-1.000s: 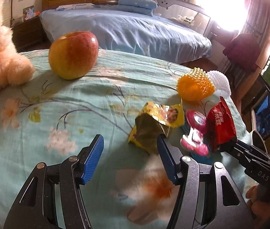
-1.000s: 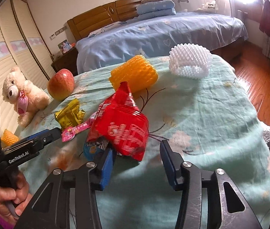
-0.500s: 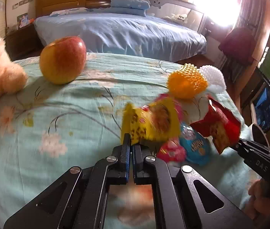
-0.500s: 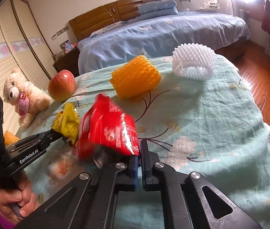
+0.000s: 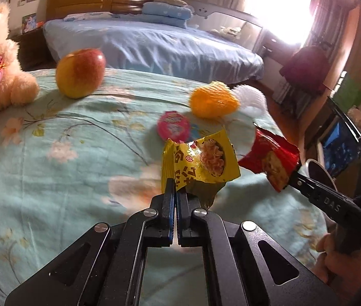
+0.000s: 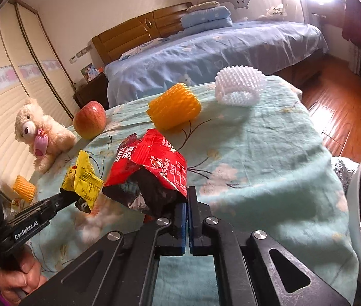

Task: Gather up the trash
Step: 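Carry the yellow and red bags over the trash bin with both tools, then open both tools to drop the bags into the bin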

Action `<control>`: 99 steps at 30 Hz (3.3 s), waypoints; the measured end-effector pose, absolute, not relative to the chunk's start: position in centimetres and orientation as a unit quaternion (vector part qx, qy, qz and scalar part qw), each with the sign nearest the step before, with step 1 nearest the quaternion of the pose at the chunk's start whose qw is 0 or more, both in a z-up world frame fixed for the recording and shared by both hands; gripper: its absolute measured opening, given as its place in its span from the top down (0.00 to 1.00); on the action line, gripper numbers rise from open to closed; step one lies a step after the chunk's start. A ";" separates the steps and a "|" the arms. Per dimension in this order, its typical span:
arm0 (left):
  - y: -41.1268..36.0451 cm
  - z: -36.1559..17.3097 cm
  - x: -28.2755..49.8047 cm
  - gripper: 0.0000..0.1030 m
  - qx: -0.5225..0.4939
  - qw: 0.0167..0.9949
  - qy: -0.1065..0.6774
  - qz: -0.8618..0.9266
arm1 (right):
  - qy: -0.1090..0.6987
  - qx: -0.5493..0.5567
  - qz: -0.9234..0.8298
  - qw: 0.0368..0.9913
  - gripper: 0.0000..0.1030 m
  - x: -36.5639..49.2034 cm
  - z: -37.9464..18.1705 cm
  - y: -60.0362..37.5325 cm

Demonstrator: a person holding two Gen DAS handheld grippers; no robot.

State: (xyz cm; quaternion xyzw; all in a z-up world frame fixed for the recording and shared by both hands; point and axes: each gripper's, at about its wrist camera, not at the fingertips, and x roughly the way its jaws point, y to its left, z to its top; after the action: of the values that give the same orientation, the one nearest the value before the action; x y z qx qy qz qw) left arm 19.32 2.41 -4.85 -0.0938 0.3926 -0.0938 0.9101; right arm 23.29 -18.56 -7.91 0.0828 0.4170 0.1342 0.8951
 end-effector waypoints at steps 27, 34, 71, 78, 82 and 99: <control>-11.2 -3.9 17.6 0.99 -0.050 0.890 0.401 -0.212 | 0.393 0.123 0.048 0.910 0.99 16.8 -6.4 -29.3; -14.2 -3.9 17.7 0.99 -0.036 0.885 0.402 -0.232 | 0.387 0.133 0.025 0.912 0.99 15.9 -6.2 -31.7; -26.2 -4.5 19.6 0.99 0.027 0.854 0.424 -0.300 | 0.391 0.150 -0.080 0.904 0.99 15.2 -7.3 -42.1; -27.4 -4.7 20.0 0.99 0.035 0.851 0.427 -0.304 | 0.399 0.148 -0.090 0.900 0.99 15.7 -7.7 -43.1; -28.0 -4.9 20.3 0.99 0.037 0.849 0.430 -0.304 | 0.402 0.149 -0.093 0.898 0.99 15.9 -7.9 -43.6; -27.1 -5.1 20.0 0.72 0.030 0.847 0.439 -0.299 | 0.409 0.168 -0.099 0.892 0.72 16.3 -8.1 -44.3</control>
State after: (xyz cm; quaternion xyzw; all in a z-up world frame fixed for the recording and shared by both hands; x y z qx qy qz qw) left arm 20.02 -27.10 -5.06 0.0301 0.4387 -0.2986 0.8470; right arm 16.28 -44.31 -8.09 0.1682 0.4087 -0.0989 0.8916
